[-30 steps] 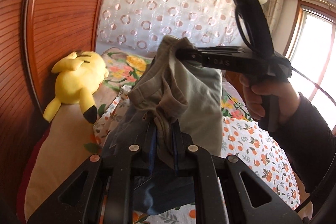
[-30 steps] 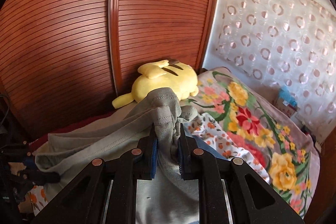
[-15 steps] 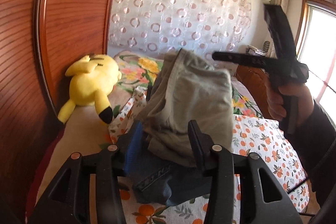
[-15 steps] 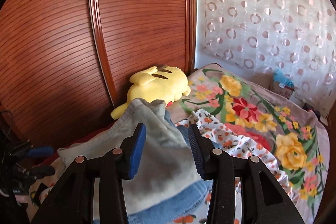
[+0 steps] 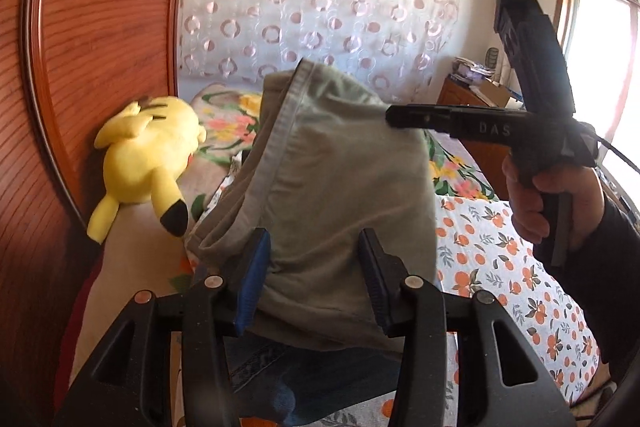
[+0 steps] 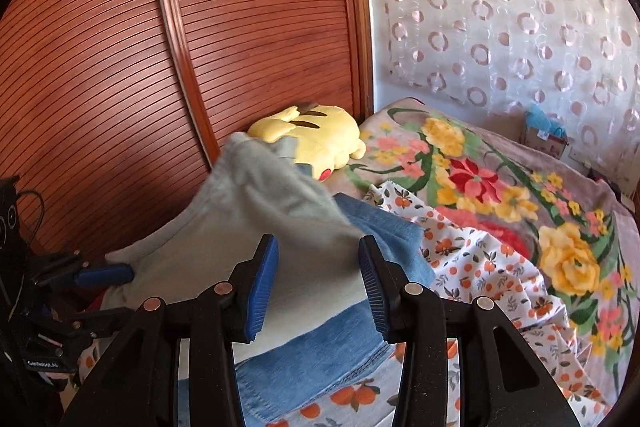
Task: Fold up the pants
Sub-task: 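Lower the pants onto the jeans and open both grippers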
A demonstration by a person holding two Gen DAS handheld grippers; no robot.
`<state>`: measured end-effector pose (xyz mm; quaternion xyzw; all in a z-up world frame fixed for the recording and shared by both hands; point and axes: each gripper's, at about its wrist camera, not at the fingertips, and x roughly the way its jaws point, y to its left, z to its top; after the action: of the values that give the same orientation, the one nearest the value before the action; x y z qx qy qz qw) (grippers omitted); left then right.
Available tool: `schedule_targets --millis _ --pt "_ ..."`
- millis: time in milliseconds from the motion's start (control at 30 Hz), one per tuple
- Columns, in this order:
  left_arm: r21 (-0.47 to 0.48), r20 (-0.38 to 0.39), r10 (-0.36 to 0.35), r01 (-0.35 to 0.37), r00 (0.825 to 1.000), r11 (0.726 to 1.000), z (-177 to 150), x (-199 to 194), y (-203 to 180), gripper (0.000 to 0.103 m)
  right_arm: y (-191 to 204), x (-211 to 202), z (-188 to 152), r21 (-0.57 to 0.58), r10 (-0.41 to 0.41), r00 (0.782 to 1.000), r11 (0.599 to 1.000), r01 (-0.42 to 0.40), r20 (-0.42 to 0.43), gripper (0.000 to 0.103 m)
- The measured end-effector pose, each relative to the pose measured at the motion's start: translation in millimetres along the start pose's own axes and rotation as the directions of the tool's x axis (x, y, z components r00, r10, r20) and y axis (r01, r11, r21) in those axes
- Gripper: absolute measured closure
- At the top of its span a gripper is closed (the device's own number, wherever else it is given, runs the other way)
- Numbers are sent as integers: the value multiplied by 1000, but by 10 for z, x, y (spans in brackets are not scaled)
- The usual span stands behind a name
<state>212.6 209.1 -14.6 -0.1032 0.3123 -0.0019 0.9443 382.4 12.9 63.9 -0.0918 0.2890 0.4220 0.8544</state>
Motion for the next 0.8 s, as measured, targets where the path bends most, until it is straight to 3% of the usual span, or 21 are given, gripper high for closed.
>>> schedule_targets --millis 200,500,567,600,800 --pt "-1 1 -18 18 1000 1000 -23 7 5 56 -117 106 -31 47 14 1000 999 -14 -5 59" --pt "59 33 -14 12 999 998 62 -38 -145 53 139 -582 -505 -2 -138 988 990 138 73 59" --pt "66 27 -11 9 1000 998 59 -5 -176 38 103 -701 -649 27 -171 983 985 169 66 59" --pt "68 29 -16 14 999 998 53 5 -190 24 93 -740 -703 42 -183 981 983 180 62 59" --pt "117 40 0 -4 999 993 28 -18 -303 23 60 -1080 -1148 140 -278 961 951 274 6 59"
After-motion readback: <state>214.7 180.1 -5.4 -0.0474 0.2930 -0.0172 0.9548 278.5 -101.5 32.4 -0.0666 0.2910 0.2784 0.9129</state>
